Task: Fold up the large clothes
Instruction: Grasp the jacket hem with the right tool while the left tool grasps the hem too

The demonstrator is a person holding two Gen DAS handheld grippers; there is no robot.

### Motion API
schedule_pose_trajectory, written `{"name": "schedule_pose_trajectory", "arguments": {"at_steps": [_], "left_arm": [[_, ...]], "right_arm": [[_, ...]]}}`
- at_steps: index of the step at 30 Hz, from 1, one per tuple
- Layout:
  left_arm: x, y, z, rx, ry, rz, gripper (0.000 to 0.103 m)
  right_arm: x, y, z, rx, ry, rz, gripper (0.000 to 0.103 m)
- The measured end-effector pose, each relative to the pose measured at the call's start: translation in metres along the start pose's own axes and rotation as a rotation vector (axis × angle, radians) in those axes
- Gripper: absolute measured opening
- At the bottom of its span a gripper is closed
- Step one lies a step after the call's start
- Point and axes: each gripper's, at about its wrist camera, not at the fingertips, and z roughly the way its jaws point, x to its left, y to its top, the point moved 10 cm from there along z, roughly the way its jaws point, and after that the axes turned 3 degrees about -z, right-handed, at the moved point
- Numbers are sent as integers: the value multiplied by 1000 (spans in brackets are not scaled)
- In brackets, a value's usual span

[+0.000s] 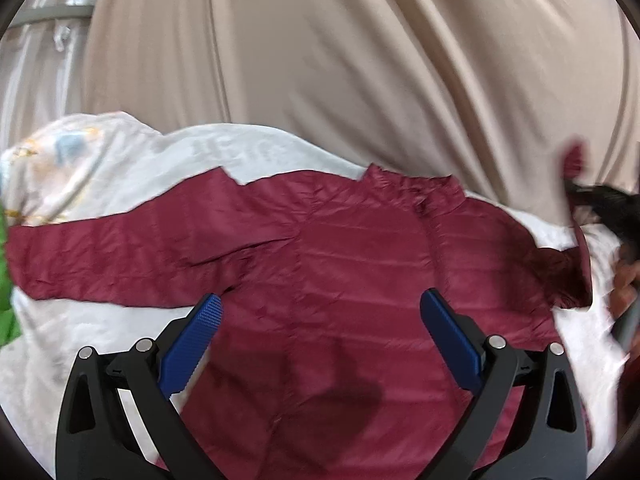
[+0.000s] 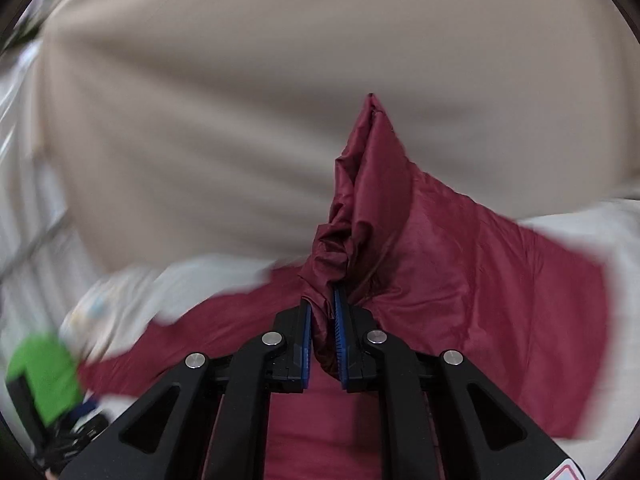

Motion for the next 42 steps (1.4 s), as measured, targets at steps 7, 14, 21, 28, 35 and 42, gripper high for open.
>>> {"name": "schedule_pose_trajectory", "arguments": {"at_steps": [7,14,21,28,35,42], "left_arm": [[-6,-10,65,189,-118,-134,97],[1,-24,115,300,-186,-273,97],[-37,-31,168,414,-229,-250,66],[-31,22,169,260,-194,-161,5],[-16,42,197,208,-98,-85,5],[-11,10,235,241,-118,-99,9]], "right_arm": [[113,-124,97,296,99,-161,22],[17,-103,-13,133,-7,-145,61],[-154,-102,-76,94,-231,294,64],[-174,-96,-57,109,-318,281,58],[-143,-96,-9,136,-251,167,30],[-188,-122,19,241,-379,93,5]]}}
